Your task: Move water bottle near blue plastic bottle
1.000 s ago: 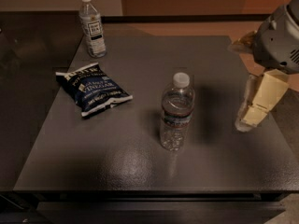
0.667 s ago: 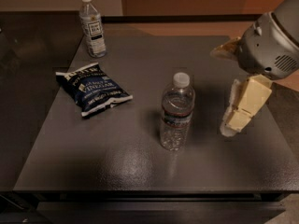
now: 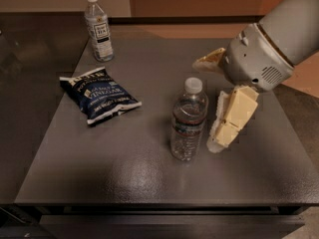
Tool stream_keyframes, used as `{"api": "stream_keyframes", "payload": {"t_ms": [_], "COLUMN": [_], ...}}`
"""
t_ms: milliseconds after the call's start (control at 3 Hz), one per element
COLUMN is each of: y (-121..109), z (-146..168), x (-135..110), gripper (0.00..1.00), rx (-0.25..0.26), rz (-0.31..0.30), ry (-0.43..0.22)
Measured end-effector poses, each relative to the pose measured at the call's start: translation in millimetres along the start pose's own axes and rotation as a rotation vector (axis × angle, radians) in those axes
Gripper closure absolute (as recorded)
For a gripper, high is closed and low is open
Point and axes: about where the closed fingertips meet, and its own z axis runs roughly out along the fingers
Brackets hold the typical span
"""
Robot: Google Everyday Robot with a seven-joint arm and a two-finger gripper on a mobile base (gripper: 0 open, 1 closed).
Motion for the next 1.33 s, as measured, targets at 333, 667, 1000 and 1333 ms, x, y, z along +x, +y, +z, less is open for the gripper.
{"api": "stream_keyframes", "payload": {"t_ms": [333, 667, 1000, 1333], "y": [7.1, 12.9, 15.9, 12.1], "z": [11.8, 16.7, 17.8, 12.2], "x": [-13.0, -16.2, -18.2, -25.1], "gripper": [0.16, 0.4, 0.64, 0.86], "rx": [-0.047, -0.074, -0.083, -0.061], "rz": [-0.027, -0.034, -0.035, -0.034], "ry": [-0.04, -0.054, -0.06, -0.065]}}
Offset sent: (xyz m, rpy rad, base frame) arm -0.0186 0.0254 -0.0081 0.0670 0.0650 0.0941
